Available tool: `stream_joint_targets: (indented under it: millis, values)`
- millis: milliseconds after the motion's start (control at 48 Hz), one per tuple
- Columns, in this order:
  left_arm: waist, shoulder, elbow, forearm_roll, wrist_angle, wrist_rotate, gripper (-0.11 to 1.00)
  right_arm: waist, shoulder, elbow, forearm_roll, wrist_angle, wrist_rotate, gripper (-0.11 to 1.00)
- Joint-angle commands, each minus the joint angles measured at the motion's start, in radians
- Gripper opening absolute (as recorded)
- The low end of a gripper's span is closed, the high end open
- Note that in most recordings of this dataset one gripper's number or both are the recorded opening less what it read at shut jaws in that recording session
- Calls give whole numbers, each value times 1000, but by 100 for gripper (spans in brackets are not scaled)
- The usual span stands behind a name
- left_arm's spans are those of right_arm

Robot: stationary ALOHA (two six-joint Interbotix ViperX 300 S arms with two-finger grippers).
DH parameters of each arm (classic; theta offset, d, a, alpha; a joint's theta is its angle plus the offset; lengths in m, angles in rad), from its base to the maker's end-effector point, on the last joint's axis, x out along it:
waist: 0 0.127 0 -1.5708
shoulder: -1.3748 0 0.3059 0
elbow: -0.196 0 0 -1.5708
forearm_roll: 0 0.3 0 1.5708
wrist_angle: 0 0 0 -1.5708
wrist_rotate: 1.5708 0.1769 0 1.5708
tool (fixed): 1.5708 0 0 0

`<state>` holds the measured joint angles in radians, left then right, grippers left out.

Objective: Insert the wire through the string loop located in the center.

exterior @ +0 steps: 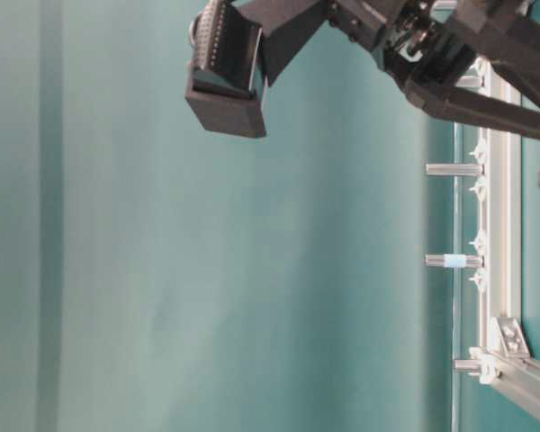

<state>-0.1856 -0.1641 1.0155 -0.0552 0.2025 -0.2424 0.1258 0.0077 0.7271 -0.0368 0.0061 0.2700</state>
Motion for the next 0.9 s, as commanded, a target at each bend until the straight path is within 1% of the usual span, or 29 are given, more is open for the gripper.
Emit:
stream_joint_targets:
  millis: [0, 167, 312, 458, 604, 729, 875]
  values:
    - [-5, -21, -18, 3, -2, 8, 76, 0, -28, -8, 0, -5, 0, 78]
    - [-5, -58, -20, 3, 37, 8, 76, 2, -28, -8, 0, -5, 0, 78]
    - [-5, -137, -21, 5, 109, 8, 76, 0, -29, -6, 0, -5, 0, 78]
    - [-5, -204, -21, 5, 152, 8, 76, 2, -28, -5, -2, -3, 0, 78]
    - [-3, -255, -21, 5, 158, 8, 76, 2, -28, 0, -2, -3, 0, 78]
    - [-2, -284, -17, 14, 152, 12, 75, 2, -28, -2, 0, -5, 0, 78]
    - [3, -316, -12, 15, 130, 55, 75, 0, -40, -2, -2, -6, 0, 78]
